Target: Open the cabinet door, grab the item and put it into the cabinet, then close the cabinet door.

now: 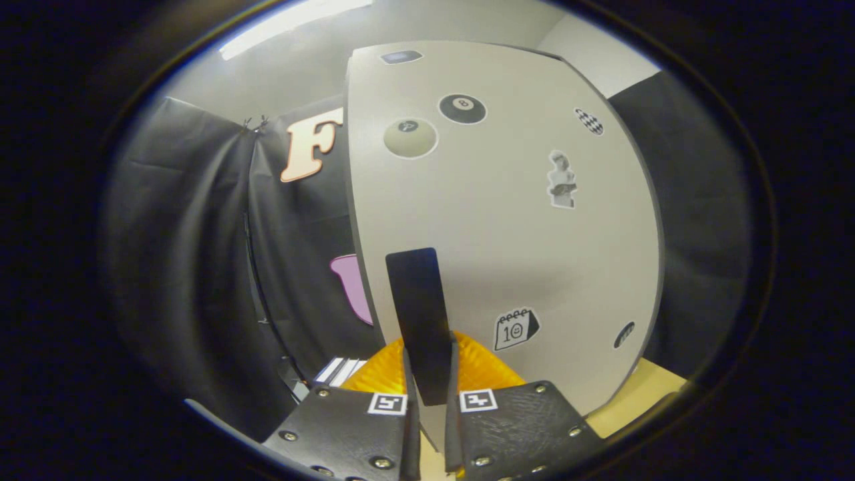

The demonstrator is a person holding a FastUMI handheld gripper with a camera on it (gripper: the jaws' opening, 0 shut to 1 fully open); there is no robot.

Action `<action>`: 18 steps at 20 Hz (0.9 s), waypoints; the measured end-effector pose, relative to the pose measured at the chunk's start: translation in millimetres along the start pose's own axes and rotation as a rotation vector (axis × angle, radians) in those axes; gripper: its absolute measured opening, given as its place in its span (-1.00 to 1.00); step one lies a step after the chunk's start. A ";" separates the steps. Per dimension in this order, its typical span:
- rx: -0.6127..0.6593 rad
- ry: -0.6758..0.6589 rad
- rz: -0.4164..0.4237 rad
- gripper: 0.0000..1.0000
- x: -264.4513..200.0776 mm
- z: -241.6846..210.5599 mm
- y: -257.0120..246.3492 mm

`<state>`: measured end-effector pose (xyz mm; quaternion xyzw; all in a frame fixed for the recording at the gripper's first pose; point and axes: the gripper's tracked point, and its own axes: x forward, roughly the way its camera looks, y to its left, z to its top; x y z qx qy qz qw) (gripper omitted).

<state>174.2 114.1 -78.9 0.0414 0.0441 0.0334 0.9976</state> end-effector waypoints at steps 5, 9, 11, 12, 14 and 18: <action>0.015 0.004 0.011 -0.72 -19.4 2.5 -6.8; 0.018 0.005 0.008 -0.72 -24.8 2.9 -13.6; 0.017 0.010 -0.009 -0.72 -32.4 3.6 -19.2; 0.016 0.009 -0.021 -0.72 -35.0 4.4 -22.8; 0.017 0.009 -0.047 -0.72 -40.1 5.3 -28.8; 0.017 0.001 -0.130 -0.74 -50.2 7.4 -47.0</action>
